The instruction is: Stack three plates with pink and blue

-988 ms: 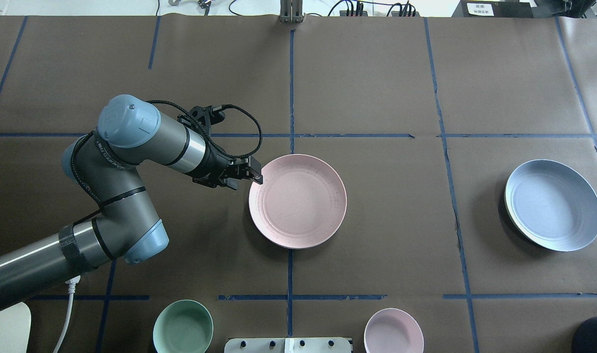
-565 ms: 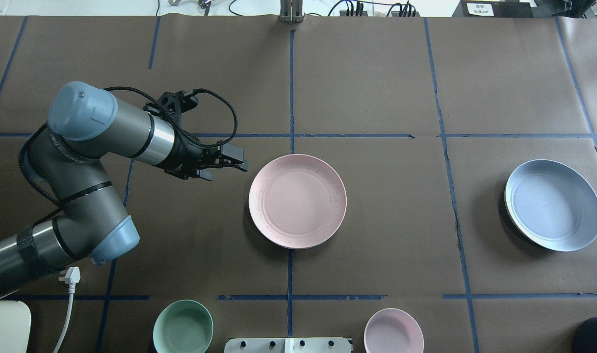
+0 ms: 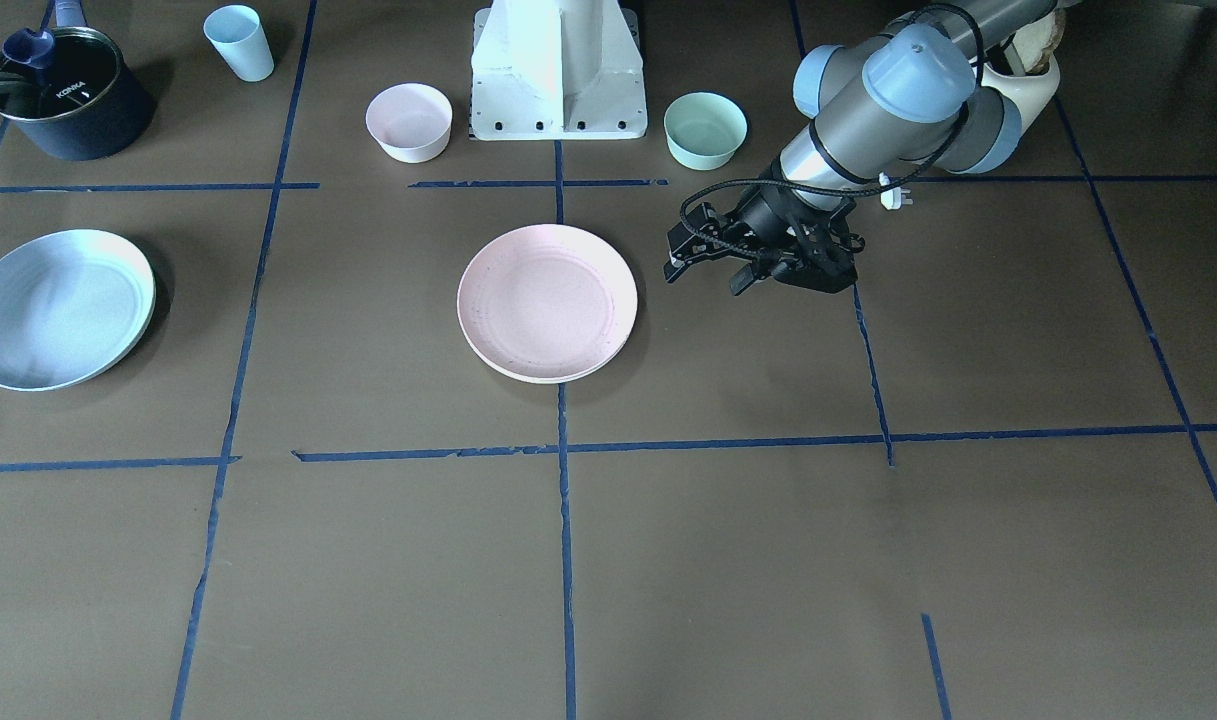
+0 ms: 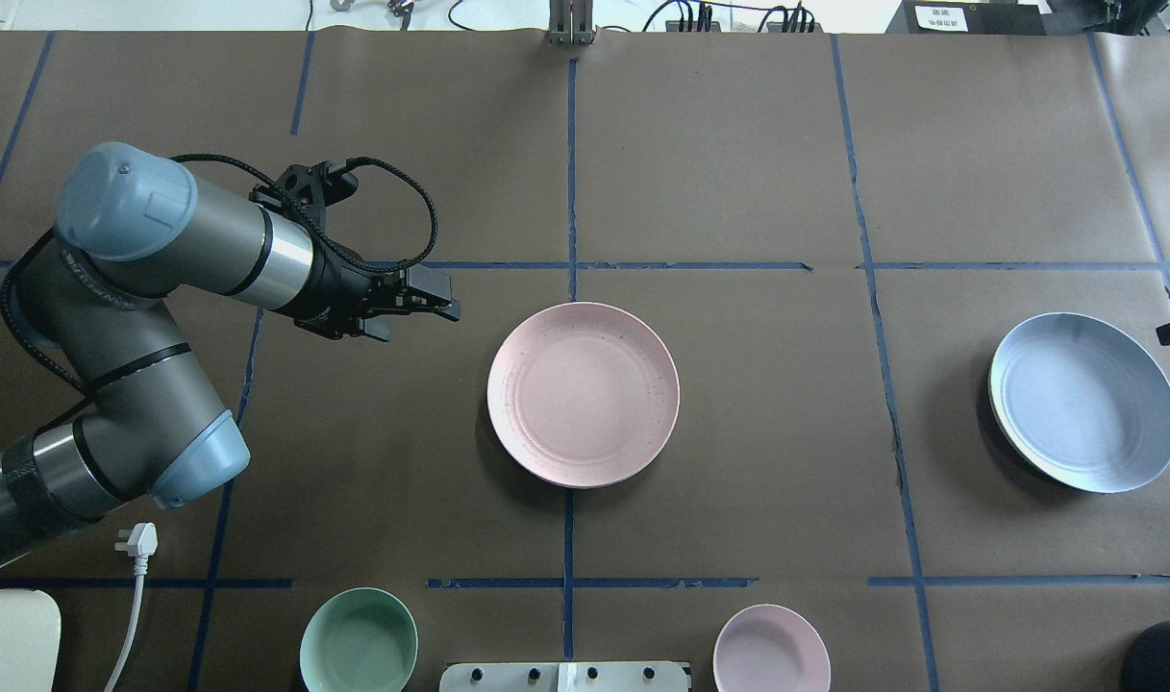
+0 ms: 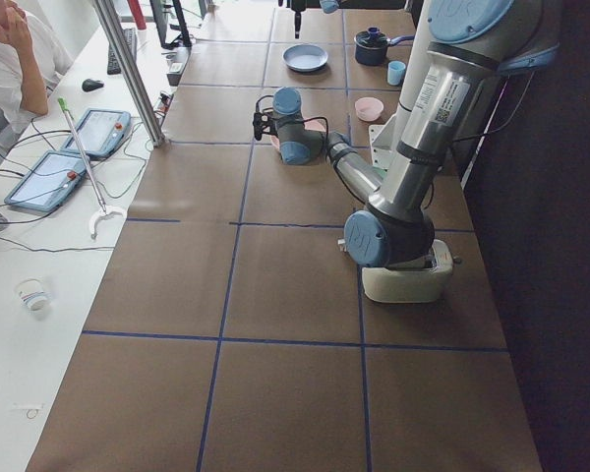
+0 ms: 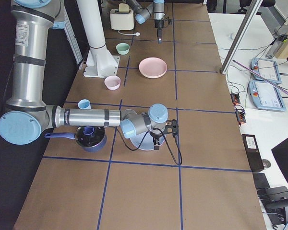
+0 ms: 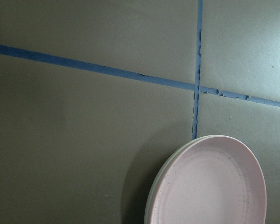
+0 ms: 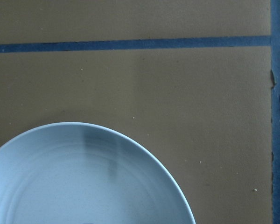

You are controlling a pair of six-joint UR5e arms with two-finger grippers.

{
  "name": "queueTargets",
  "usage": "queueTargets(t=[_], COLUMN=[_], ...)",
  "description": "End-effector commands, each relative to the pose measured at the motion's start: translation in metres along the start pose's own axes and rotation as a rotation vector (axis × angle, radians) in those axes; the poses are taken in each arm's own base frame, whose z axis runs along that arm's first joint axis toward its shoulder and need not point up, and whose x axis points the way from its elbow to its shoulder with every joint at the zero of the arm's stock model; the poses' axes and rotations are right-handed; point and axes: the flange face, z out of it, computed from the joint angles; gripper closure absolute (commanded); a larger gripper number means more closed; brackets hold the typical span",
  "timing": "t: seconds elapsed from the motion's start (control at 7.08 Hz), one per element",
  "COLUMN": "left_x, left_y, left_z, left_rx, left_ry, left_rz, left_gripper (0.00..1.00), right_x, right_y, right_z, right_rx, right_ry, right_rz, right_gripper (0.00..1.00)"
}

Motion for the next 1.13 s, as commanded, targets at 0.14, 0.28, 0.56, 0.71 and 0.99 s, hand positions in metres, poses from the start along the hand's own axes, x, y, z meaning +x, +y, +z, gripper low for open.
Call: queueTargets(t=[0.14, 0.28, 0.56, 0.71, 0.99], left_x=[0.0, 0.001, 0.001, 0.001, 0.007], left_y=[0.0, 0.0, -0.001, -0.001, 0.0], left_z=[-0.001, -0.001, -0.002, -0.003, -0.01], left_rx=[0.003, 0.003, 0.004, 0.004, 0.01], left_ry=[0.001, 0.003, 0.003, 0.004, 0.02], left_rz=[0.001, 0.002, 0.001, 0.002, 0.009], left_gripper=[0.0, 0.0, 0.0, 0.0, 0.0], right_x=[0.014, 0.022, 0.019, 0.017, -0.095], right_y=[0.011, 0.013, 0.011, 0.011, -0.015], right_z=[0.021, 0.025, 0.026, 0.025, -0.018], right_rx=[-0.011, -0.02, -0.021, -0.021, 0.027], right_ry=[0.003, 0.011, 0.006, 0.001, -0.148], right_rz=[0.022, 0.029, 0.027, 0.028, 0.071], right_gripper=[0.74, 0.96, 1.0, 1.0, 1.0])
